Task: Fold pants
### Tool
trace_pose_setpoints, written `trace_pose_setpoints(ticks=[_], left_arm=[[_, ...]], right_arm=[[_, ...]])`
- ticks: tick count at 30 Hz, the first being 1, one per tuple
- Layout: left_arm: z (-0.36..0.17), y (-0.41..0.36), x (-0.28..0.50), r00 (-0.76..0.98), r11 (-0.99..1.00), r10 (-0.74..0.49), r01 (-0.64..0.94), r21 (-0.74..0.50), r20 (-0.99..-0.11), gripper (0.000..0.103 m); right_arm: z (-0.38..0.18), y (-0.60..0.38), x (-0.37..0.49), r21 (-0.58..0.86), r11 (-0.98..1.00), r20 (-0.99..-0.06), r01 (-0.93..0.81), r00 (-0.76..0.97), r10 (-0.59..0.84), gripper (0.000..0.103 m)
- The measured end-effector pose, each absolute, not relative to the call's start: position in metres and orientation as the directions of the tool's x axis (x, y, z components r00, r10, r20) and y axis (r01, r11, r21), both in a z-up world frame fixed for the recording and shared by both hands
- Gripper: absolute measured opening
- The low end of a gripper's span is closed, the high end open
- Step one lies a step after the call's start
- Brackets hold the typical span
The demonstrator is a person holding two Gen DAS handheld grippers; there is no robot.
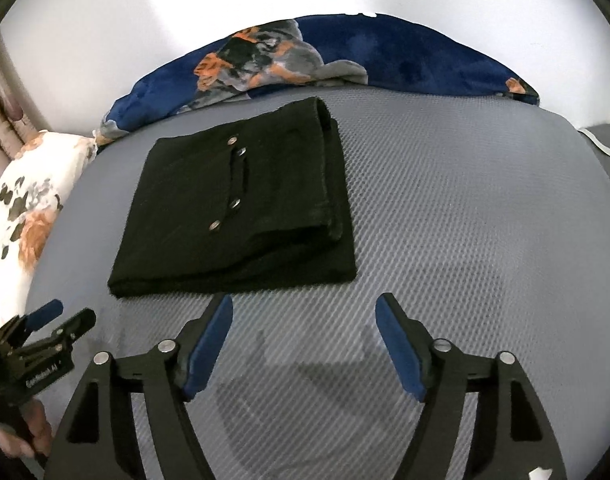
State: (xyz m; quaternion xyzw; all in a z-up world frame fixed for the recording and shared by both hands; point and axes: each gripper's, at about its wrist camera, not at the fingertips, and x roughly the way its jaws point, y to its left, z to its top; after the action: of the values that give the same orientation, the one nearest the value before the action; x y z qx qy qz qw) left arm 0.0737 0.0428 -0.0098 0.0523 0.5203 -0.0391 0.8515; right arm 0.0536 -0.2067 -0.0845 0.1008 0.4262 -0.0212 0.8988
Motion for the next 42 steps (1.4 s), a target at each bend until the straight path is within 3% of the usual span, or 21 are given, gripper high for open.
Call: trace_pose_setpoints(ticks=[8,42], left_arm=[[-0.006,0.045,0.033,0.463,0.995,0.011,0.081,0.054,-0.886,0.076],[0.000,0.041,0.018,0.498,0.994,0.047,0.064,0.091,-0.866,0.076]], right_arm=[[-0.074,-0.172,0.023,0.114,0.990,-0.729,0.085,0.684,0.025,0.087],[-0.077,-0.153,0.010,0.020,0.996,-0.717,0.082,0.696,-0.043,0.094]])
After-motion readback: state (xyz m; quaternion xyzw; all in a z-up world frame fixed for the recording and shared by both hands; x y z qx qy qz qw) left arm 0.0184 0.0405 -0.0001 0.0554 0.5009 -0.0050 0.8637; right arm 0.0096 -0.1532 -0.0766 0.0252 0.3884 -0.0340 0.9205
